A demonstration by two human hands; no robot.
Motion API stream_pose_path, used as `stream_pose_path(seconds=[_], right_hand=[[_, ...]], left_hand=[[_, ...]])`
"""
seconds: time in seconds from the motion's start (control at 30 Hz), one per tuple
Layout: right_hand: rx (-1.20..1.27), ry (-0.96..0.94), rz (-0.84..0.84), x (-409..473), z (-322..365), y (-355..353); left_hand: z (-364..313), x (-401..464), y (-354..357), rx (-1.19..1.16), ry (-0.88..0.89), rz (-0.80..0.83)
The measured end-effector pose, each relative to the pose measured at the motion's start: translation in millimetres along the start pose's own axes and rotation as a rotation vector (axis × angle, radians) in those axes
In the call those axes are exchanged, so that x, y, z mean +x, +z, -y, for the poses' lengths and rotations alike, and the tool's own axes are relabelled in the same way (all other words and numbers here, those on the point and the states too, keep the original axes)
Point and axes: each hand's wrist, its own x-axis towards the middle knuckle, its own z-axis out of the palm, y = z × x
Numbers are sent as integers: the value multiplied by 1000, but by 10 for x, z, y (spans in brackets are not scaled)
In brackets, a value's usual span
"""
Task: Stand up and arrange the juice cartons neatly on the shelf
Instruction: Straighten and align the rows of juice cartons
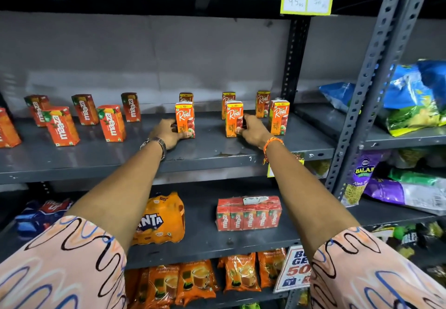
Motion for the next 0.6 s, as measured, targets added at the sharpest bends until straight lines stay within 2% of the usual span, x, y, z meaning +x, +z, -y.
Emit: stream_pose_path(seconds=[0.33,0.6], right_hand=[[-54,2,16,15,-2,-3],[-6,-4,19,-35,6,-69]], left_hand=[[24,10,12,-25,-17,11],[-63,-61,-54,-3,-51,40]])
